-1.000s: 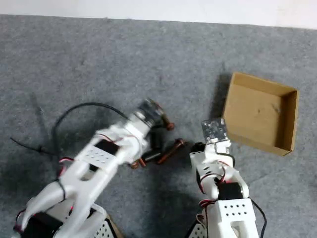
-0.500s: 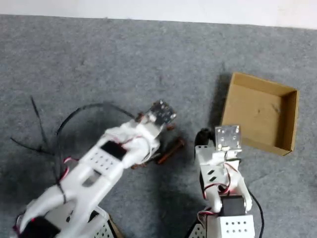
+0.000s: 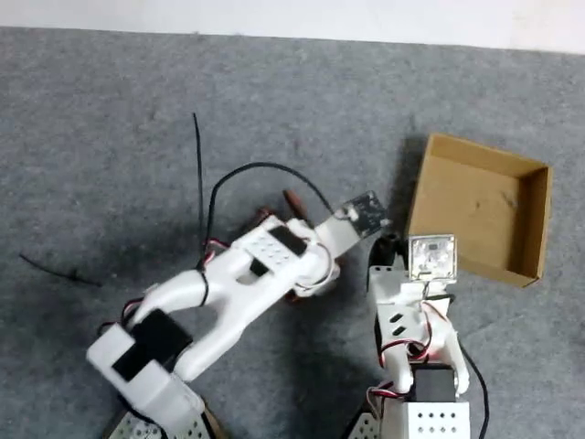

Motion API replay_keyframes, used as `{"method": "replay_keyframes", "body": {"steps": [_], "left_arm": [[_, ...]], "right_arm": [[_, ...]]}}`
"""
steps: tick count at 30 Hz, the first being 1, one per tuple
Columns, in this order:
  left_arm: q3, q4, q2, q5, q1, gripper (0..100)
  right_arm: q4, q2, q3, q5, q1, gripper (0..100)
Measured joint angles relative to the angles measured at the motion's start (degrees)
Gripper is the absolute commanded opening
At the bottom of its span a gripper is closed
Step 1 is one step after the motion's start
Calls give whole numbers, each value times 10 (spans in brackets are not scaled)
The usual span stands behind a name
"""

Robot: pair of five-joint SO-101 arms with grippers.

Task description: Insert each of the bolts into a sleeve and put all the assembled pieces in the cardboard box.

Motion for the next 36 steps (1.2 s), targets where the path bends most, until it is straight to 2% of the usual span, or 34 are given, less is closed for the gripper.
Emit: {"method": "replay_keyframes", "body": {"steps": [3,9,17,20,23,24,25,31,36], "left_arm": [[-40,15,34,0,0,207],[-131,98,91,-2,1,207],[-194,157,132,-2,1,204],[-199,165,135,-11,2,169],[-199,172,135,-33,3,14],[-199,176,135,-35,4,0],[-199,178,136,-35,5,25],[-193,180,137,-39,5,5],[-126,164,89,-40,4,5]], "right_arm": [[0,0,0,0,0,7],[0,0,0,0,0,7],[0,0,0,0,0,7],[0,0,0,0,0,7],[0,0,0,0,0,7],[0,0,0,0,0,7],[0,0,0,0,0,7],[0,0,0,0,0,7],[0,0,0,0,0,7]]}}
